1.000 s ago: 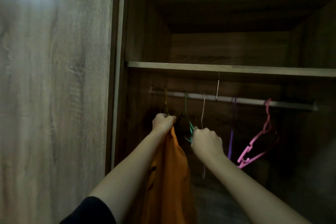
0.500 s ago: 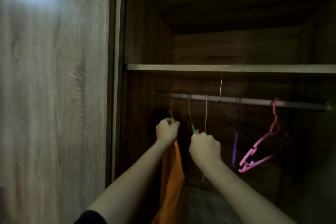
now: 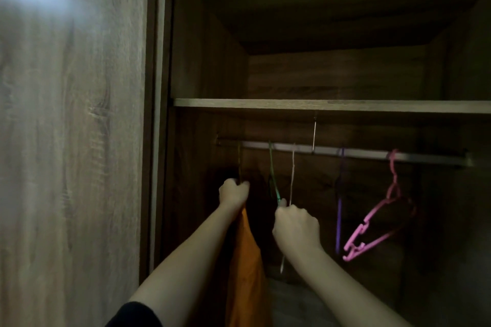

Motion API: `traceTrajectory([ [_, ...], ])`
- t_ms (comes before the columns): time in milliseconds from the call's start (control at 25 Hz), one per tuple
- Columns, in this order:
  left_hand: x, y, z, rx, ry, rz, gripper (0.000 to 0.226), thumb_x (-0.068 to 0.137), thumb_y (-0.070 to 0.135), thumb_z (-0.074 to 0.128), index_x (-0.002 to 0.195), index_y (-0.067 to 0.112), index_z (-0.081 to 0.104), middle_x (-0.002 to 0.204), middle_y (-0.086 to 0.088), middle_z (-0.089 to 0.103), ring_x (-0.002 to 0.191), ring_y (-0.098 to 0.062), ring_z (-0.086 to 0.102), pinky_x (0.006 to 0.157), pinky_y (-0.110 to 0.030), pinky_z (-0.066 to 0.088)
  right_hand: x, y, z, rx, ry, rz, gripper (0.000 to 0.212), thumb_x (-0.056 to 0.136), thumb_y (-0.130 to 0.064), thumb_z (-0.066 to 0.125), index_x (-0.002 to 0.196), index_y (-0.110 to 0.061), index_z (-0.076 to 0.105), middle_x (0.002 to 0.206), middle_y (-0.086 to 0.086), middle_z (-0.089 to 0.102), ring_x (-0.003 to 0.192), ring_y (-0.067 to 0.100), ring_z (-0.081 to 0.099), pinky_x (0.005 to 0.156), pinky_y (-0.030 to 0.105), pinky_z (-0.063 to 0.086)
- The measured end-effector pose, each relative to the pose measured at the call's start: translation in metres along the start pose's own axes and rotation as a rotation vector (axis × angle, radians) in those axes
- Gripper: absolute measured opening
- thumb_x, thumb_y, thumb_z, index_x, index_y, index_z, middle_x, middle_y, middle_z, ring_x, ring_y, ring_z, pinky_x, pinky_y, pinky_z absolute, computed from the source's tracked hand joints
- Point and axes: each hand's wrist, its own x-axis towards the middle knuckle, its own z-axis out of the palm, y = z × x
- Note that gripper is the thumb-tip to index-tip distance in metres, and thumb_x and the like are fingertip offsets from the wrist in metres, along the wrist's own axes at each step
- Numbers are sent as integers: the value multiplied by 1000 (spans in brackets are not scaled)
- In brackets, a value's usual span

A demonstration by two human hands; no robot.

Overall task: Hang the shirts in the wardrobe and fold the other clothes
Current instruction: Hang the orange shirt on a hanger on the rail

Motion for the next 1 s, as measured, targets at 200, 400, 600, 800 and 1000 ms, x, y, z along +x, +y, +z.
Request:
traceTrajectory([
  [200, -6, -2, -11, 84, -23, 51, 35, 89, 27, 53, 115, 7, 62, 112, -14, 65, 104, -31, 60, 86, -33, 47, -1, -1, -1, 32, -56, 15, 47, 99, -21, 35, 144, -10, 28, 112, 10, 64, 92, 21, 66, 62, 28, 50],
  [400, -48, -12, -34, 565, -58, 195, 64, 98, 44, 32, 146, 4, 22, 143, -15, 40, 128, -34, 43, 100, -44, 39, -19, -3, -7, 65, -90, 69, 61, 97, -36, 32, 146, -3, 16, 117, 13, 60, 102, 27, 58, 67, 31, 44],
  [600, -145, -45, -77, 710, 3, 360, 61, 100, 37, 29, 149, 7, 10, 152, -11, 28, 129, -29, 40, 97, -42, 41, -53, -25, -4, 99, 139, -83, 57, 95, -33, 40, 140, 2, 33, 136, 22, 47, 124, 35, 44, 93, 42, 45],
  [800, -222, -132, -182, 624, 196, 336, 57, 93, 38, 31, 140, 8, 40, 120, -21, 62, 108, -34, 57, 87, -37, 46, -119, -110, 40, 434, 86, -293, 57, 94, -33, 27, 140, 0, 35, 142, 19, 42, 130, 32, 40, 105, 38, 35],
  [1000, -263, -241, -314, 749, 239, 65, 55, 90, 31, 36, 135, 1, 46, 112, -26, 64, 102, -38, 59, 82, -38, 46, -194, -249, 101, 560, -180, -534, 56, 88, -30, 33, 128, 7, 49, 128, 25, 55, 118, 37, 54, 99, 44, 41],
])
